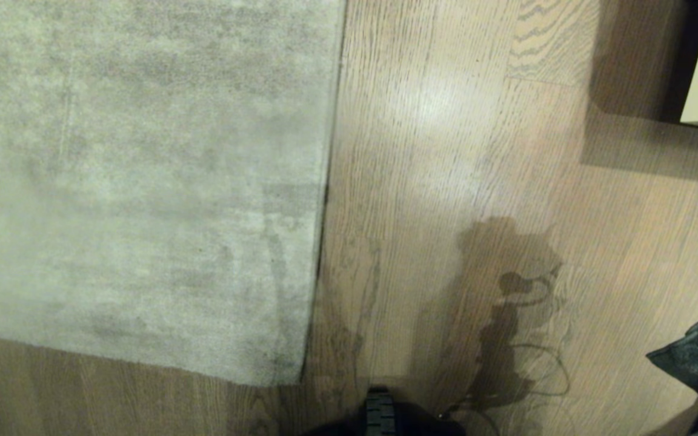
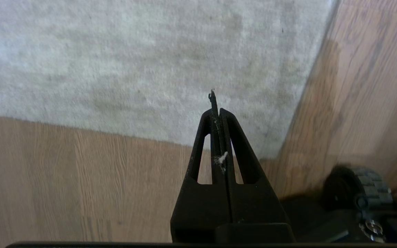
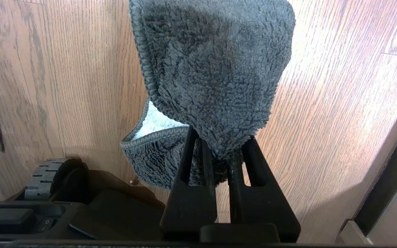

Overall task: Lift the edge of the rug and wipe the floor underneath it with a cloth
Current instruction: Lift up the carpet

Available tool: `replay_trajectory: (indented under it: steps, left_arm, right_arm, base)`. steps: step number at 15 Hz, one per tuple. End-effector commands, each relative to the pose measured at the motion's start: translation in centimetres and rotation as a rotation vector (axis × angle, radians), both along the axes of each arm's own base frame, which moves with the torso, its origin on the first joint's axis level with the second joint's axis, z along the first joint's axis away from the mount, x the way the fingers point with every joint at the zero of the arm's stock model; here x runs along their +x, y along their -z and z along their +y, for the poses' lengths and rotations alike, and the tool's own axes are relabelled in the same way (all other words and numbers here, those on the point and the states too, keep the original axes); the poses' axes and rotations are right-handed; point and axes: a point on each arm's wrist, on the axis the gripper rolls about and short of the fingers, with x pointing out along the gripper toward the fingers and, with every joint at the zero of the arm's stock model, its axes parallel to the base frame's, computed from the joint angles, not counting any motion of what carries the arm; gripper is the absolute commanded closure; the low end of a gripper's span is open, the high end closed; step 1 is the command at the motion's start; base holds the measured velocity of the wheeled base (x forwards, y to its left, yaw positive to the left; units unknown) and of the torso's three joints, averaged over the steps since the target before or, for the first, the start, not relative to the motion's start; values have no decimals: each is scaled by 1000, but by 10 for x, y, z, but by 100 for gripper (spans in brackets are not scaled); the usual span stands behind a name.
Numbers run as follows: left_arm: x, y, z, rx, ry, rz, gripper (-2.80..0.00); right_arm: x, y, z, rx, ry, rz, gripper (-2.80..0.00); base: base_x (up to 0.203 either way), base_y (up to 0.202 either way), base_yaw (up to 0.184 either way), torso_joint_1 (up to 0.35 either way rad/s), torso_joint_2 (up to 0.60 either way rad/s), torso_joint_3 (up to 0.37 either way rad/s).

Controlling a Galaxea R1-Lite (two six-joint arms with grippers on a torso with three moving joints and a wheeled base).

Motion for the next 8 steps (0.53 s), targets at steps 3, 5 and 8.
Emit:
replay_trajectory:
  steps: [3,5,8]
  left_arm:
    - [0,1,0,-1,-3,0,0]
    - [0,1,0,-3,-6,0,0]
    - [0,1,0,-18,-8,0,0]
  right_arm:
    - [0,0,0,0,0,0,0]
    - [0,0,0,0,-1,1,0]
    - [0,0,0,0,0,1,0]
  base:
    - [0,0,0,0,0,0]
    - [0,0,0,0,0,0]
    - [0,0,0,0,0,0]
